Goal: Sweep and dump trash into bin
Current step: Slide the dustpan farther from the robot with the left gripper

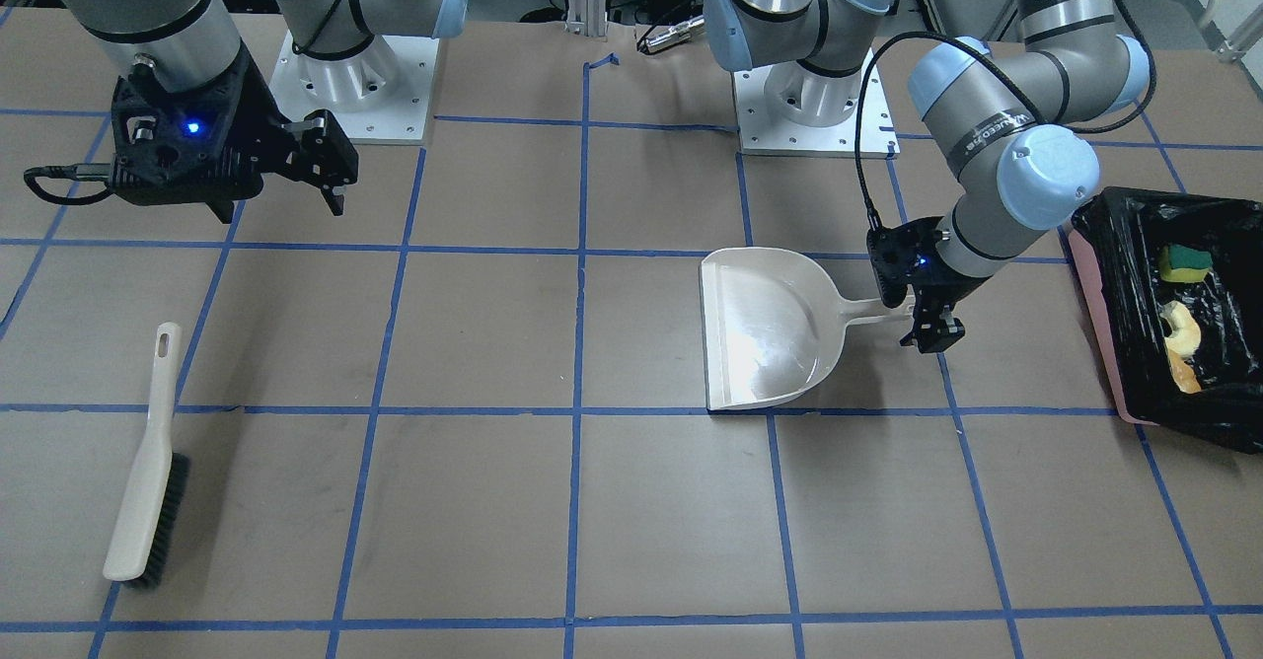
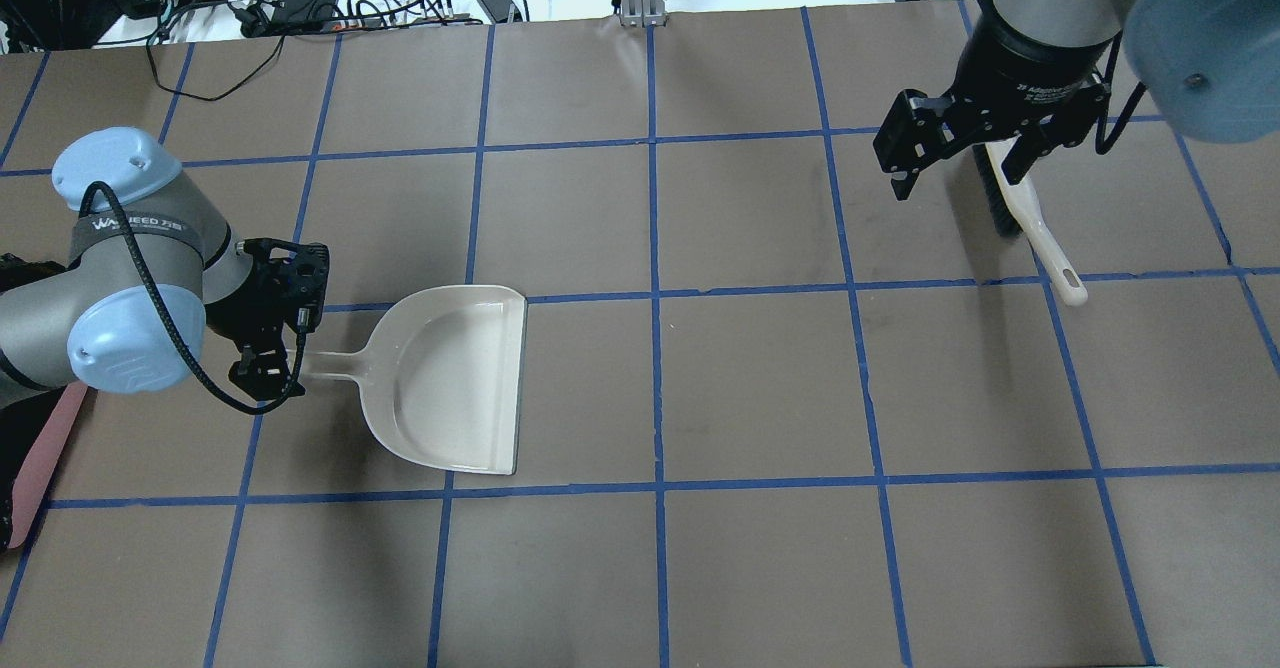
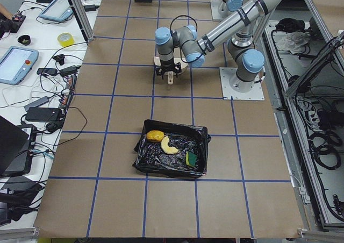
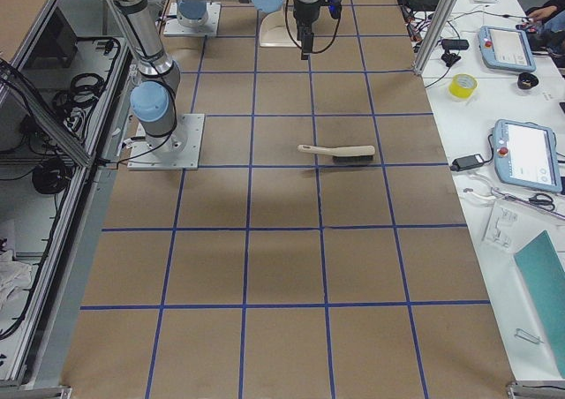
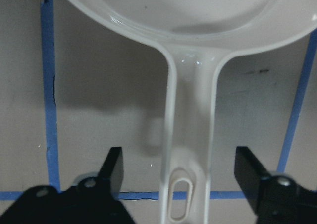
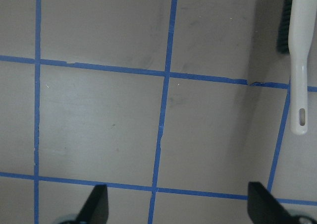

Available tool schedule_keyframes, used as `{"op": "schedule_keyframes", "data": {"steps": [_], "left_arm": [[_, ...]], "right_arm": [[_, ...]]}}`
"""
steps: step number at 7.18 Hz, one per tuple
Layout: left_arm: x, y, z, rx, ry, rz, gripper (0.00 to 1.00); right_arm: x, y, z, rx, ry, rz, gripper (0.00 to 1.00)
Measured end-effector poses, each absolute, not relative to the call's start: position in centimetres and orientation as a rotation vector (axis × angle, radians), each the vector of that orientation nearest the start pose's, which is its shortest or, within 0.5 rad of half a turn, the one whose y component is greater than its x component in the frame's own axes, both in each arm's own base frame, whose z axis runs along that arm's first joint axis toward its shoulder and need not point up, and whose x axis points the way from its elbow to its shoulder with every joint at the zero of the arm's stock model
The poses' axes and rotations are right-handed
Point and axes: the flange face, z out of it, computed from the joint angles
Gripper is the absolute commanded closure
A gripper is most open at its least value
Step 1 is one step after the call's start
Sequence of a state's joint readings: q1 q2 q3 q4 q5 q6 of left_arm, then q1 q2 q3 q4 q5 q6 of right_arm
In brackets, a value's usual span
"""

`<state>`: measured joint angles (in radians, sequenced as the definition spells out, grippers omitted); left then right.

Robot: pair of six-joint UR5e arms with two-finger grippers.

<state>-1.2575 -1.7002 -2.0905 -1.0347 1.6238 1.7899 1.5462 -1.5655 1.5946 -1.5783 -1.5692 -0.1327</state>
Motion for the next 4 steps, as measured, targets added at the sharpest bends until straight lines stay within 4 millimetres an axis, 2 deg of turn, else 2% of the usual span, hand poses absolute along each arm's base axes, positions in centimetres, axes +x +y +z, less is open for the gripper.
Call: {"op": "schedule_keyframes", "data": {"steps": [1, 2, 3, 4], "left_arm": [[1.9, -47.3, 23.6, 2.172, 2.362, 0.166, 0.84], [1.9, -47.3, 23.7, 2.175, 2.355, 0.166, 0.94], [2.0, -47.4, 24.1, 2.169, 2.349, 0.156, 1.00], [2.2, -48.2, 25.3, 2.151, 2.335, 0.129, 1.00]], "right_arm": [[12.1, -49.5, 47.5, -0.173, 3.133, 0.030, 0.00], [12.1, -49.5, 47.5, -0.175, 3.133, 0.025, 0.00], [12.1, -49.6, 47.5, -0.174, 3.134, 0.022, 0.00], [12.1, -49.6, 47.6, -0.168, 3.134, 0.019, 0.00]]}}
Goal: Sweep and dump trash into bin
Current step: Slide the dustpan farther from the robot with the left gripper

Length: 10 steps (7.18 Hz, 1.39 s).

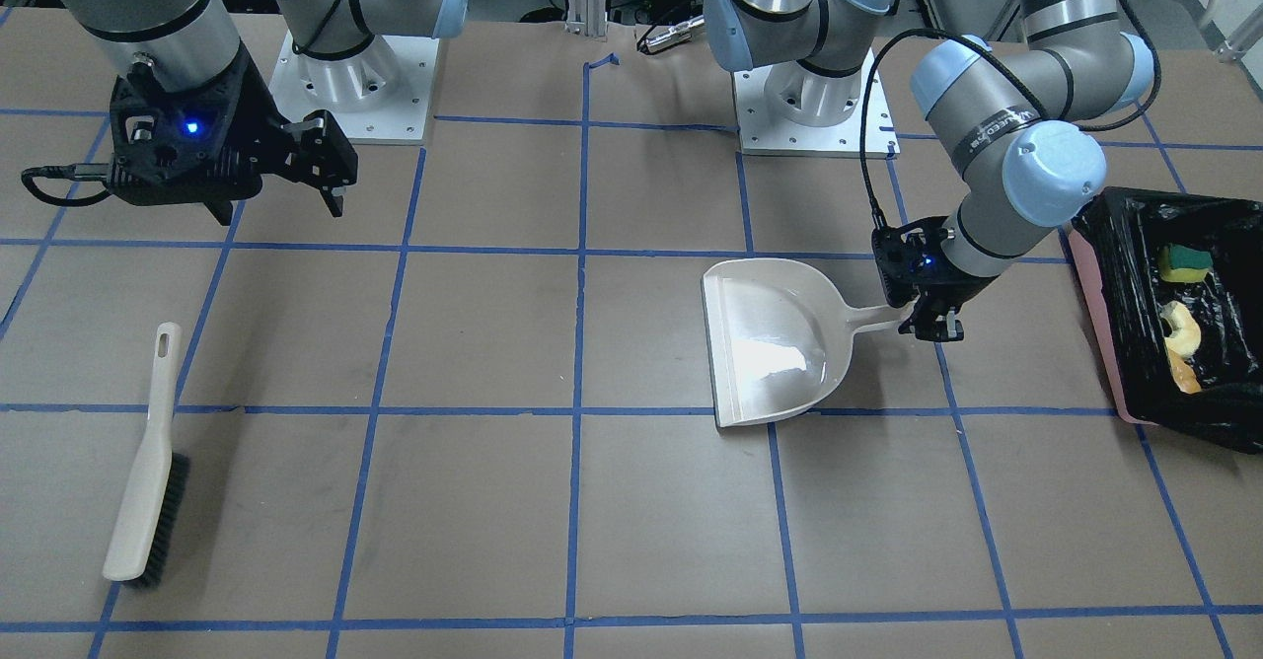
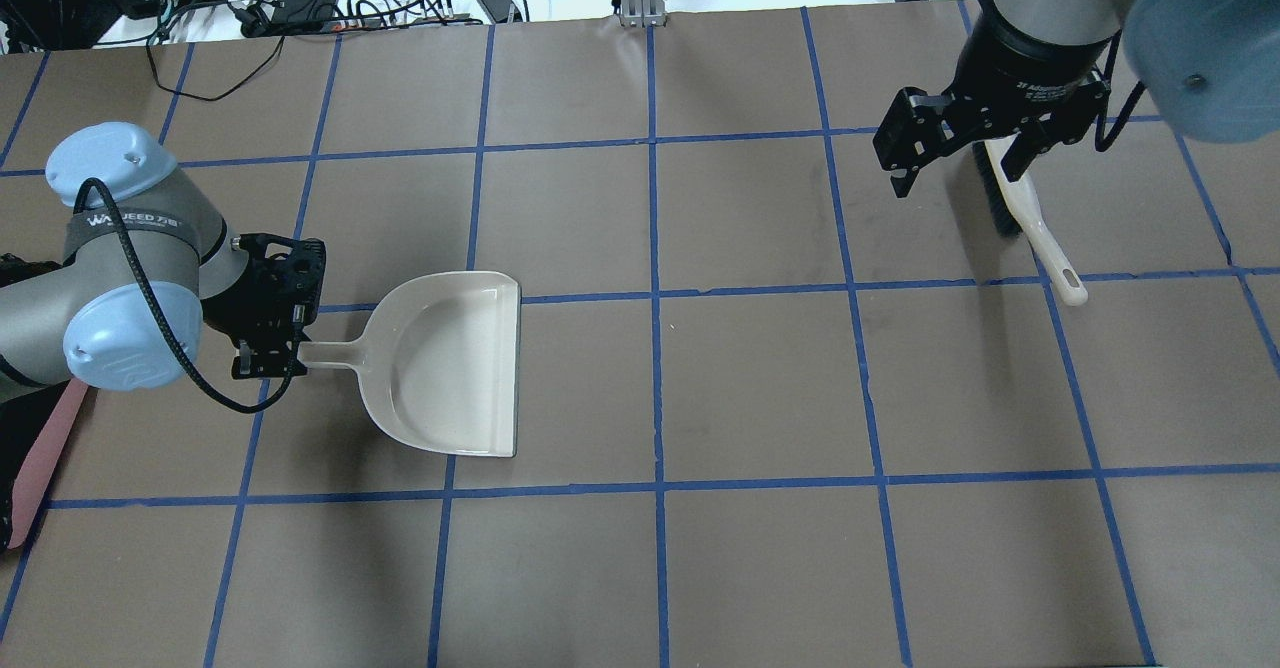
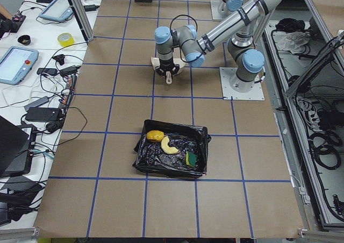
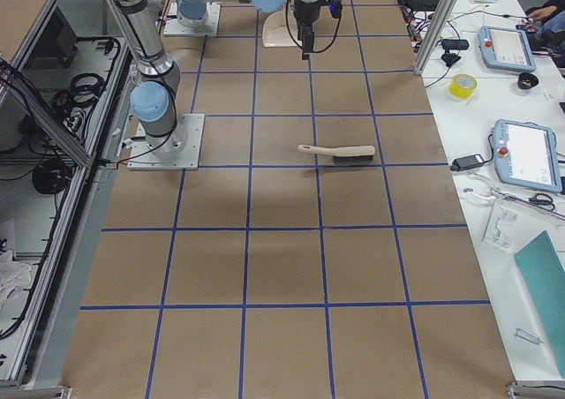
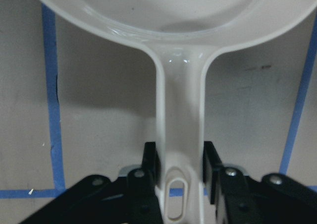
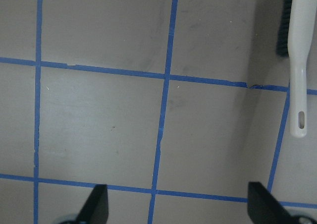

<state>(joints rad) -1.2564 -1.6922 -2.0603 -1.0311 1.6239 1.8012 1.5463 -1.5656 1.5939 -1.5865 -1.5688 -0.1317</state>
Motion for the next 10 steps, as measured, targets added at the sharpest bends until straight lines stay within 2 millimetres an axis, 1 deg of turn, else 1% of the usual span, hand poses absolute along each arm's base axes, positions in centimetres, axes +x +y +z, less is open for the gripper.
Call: {"op": "schedule_keyframes", "data": {"steps": [2, 3, 4, 5, 6, 7, 8, 9, 10], "left_arm": [[3.3, -51.9, 29.8, 2.124, 2.307, 0.077, 1.00], [4.0, -54.1, 31.3, 2.119, 2.315, 0.066, 1.00], [4.6, -56.5, 31.3, 2.119, 2.325, 0.057, 1.00], [5.2, -59.0, 30.0, 2.124, 2.328, 0.038, 1.00], [5.7, -61.7, 28.3, 2.136, 2.318, 0.010, 1.00], [5.7, -63.9, 26.8, 2.154, 2.305, -0.002, 1.00], [5.0, -65.4, 25.8, 2.177, 2.288, -0.004, 1.00], [4.4, -66.1, 24.9, 2.194, 2.281, 0.002, 0.78], [4.0, -66.5, 24.3, 2.200, 2.283, 0.006, 0.20]], "right_arm": [[12.1, -49.6, 47.6, -0.160, 3.134, 0.018, 0.00], [12.1, -49.5, 47.5, -0.159, 3.135, 0.021, 0.00], [12.1, -49.5, 47.5, -0.159, 3.135, 0.026, 0.00], [12.1, -49.5, 47.5, -0.159, 3.134, 0.031, 0.00], [12.1, -49.5, 47.4, -0.162, 3.134, 0.033, 0.00], [12.1, -49.5, 47.4, -0.165, 3.134, 0.033, 0.00], [12.1, -49.5, 47.4, -0.170, 3.134, 0.033, 0.00], [12.1, -49.5, 47.4, -0.175, 3.134, 0.034, 0.00], [12.1, -49.5, 47.4, -0.180, 3.134, 0.034, 0.00]]}}
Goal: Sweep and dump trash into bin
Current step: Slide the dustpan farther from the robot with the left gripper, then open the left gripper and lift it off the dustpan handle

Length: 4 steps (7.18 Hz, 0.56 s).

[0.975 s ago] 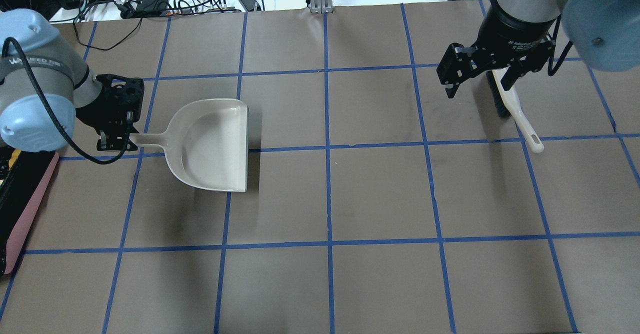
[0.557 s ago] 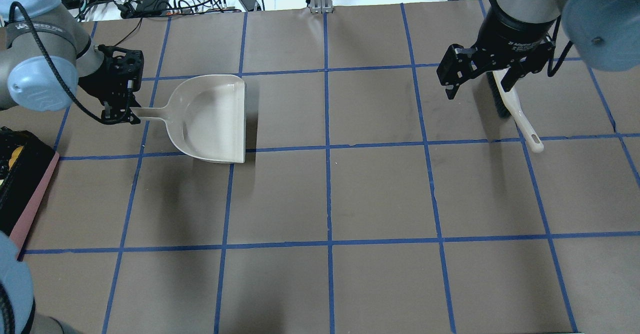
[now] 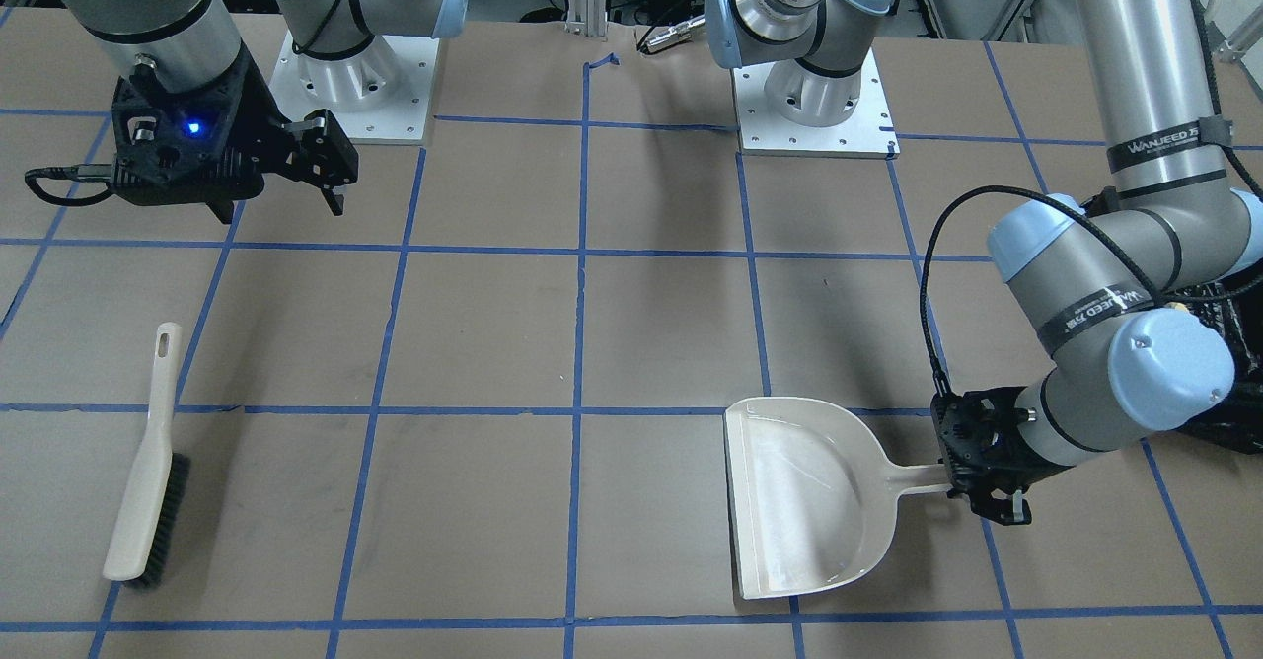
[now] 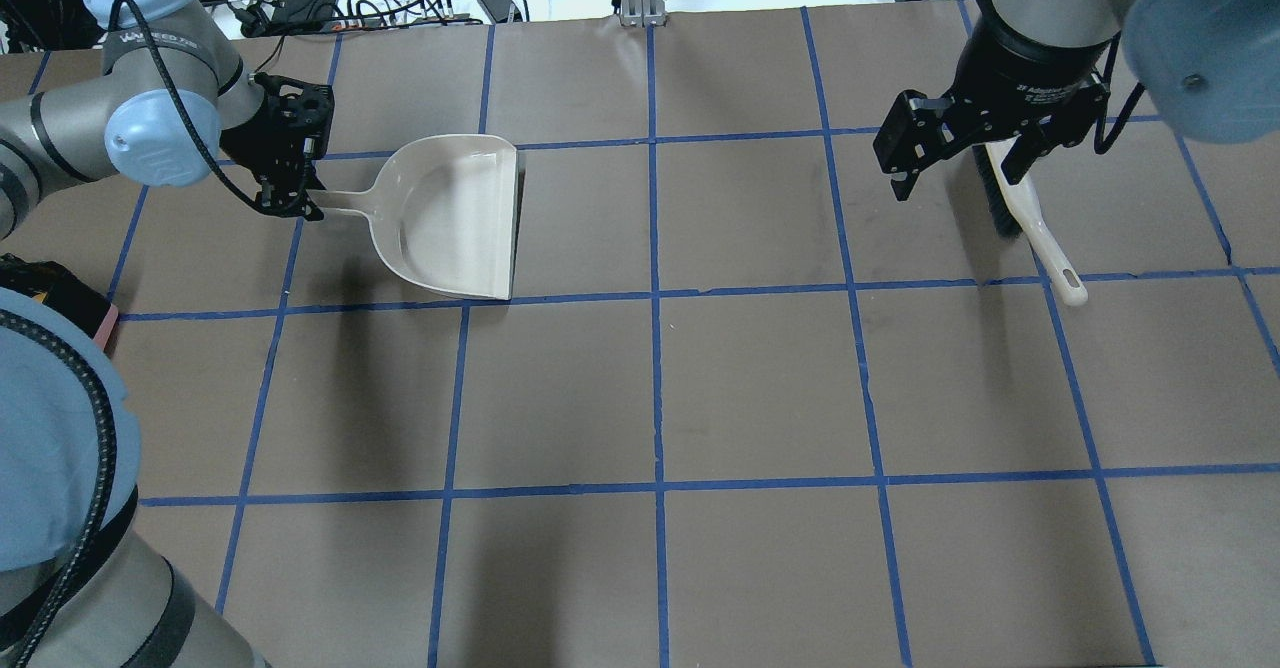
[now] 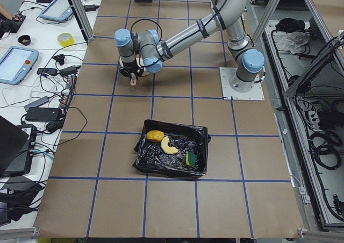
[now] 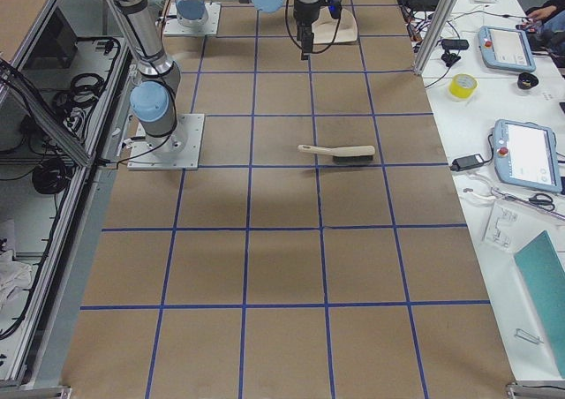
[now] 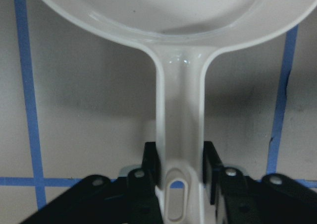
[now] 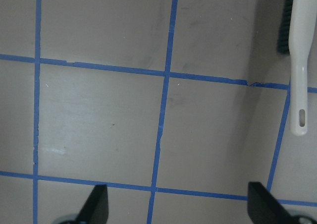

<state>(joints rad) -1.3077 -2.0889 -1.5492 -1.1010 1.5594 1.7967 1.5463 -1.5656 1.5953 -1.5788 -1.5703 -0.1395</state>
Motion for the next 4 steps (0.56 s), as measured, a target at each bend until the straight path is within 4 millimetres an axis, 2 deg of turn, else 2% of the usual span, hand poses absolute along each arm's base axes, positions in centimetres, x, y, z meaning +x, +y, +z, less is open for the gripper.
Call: {"op": "schedule_keyframes", "data": {"steps": [1, 2, 4], "left_arm": [[3.8, -66.6, 24.4, 2.192, 2.282, 0.003, 0.06], [3.5, -66.6, 26.0, 2.165, 2.273, -0.011, 0.06], [1.8, -65.3, 31.8, 2.091, 2.293, -0.036, 0.06]], "right_arm": [[12.1, -49.5, 47.4, -0.183, 3.133, 0.032, 0.00], [12.1, -49.5, 47.4, -0.185, 3.133, 0.030, 0.00], [12.1, -49.5, 47.4, -0.185, 3.134, 0.027, 0.00]]}}
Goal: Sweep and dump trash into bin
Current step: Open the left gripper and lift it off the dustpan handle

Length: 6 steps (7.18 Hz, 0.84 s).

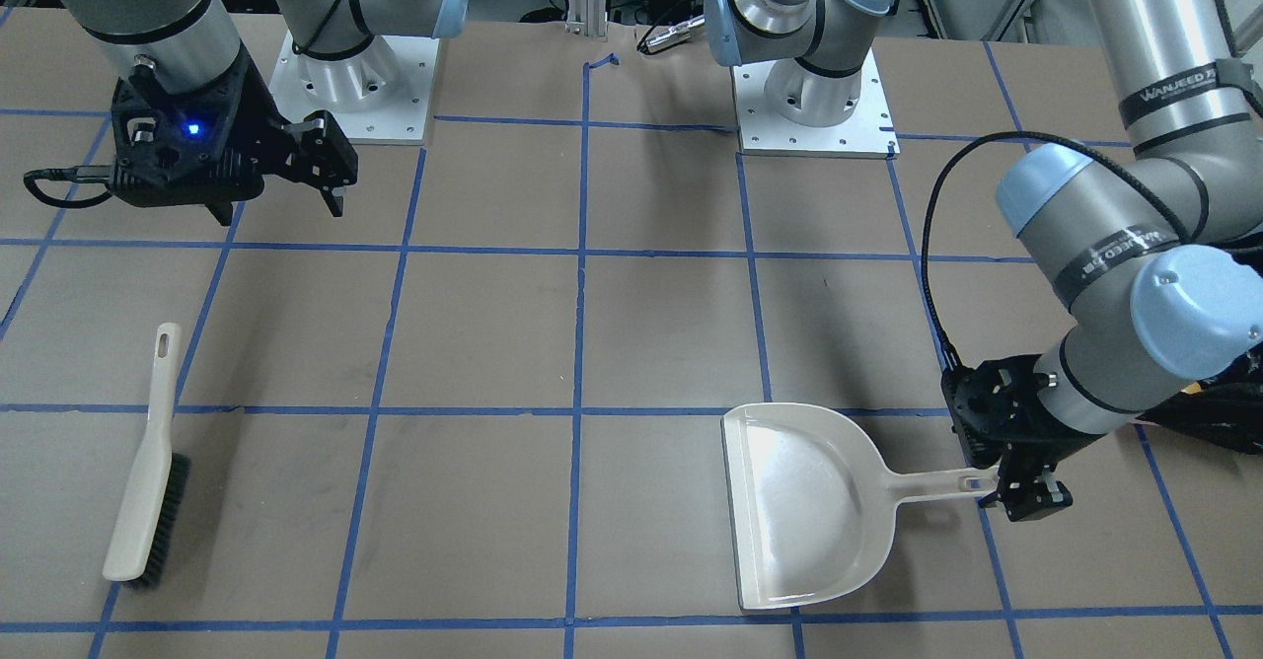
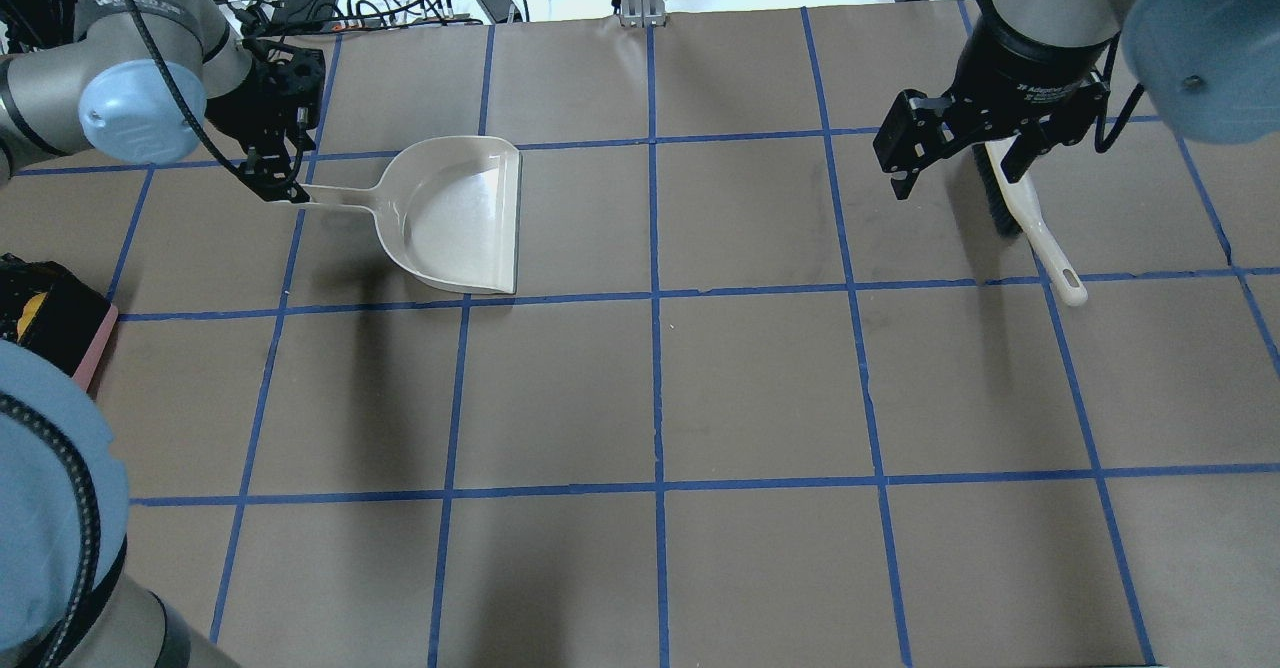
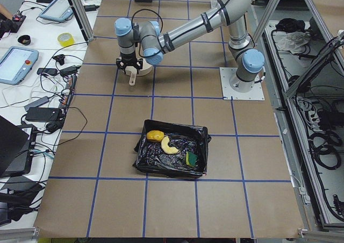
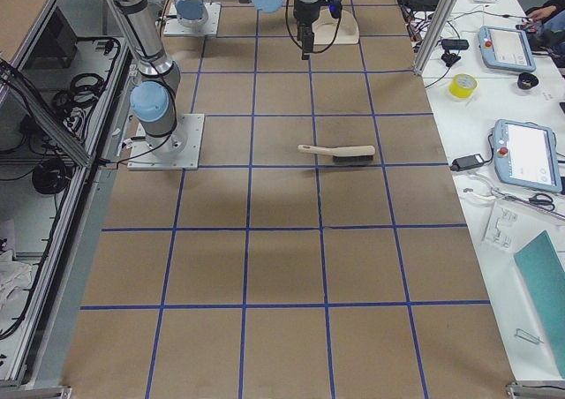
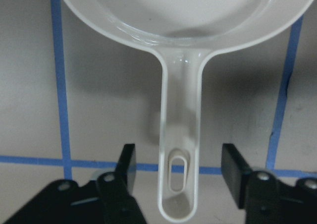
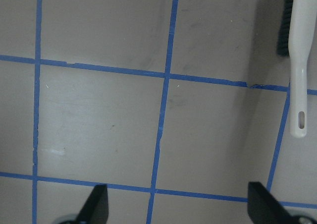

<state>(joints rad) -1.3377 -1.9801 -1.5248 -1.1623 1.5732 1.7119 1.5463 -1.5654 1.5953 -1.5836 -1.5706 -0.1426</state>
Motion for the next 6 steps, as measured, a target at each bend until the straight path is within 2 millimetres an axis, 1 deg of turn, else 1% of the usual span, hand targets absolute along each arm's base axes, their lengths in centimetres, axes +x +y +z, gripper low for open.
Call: {"op": "schedule_keyframes", "data": {"steps": [1, 2, 3, 4, 5, 6], "left_arm": [[-0.2, -63.7, 35.0, 2.019, 2.367, -0.037, 0.06], [-2.7, -61.2, 38.4, 1.925, 2.472, -0.025, 0.01], [-4.8, -58.2, 41.8, 1.795, 2.601, -0.017, 0.00], [-6.1, -55.1, 45.1, 1.584, 2.764, -0.018, 0.00], [-7.3, -52.1, 47.7, 1.334, 2.918, -0.014, 0.00], [-8.8, -49.4, 49.4, 1.059, 3.053, 0.001, 0.00]], "right_arm": [[12.1, -49.5, 47.4, -0.185, 3.134, 0.028, 0.00], [12.1, -49.6, 47.4, -0.185, 3.134, 0.028, 0.00], [12.1, -49.6, 47.4, -0.185, 3.134, 0.029, 0.00], [12.1, -49.5, 47.4, -0.185, 3.134, 0.030, 0.00], [12.1, -49.5, 47.4, -0.185, 3.134, 0.031, 0.00], [12.1, -49.5, 47.4, -0.185, 3.135, 0.031, 0.00]]}}
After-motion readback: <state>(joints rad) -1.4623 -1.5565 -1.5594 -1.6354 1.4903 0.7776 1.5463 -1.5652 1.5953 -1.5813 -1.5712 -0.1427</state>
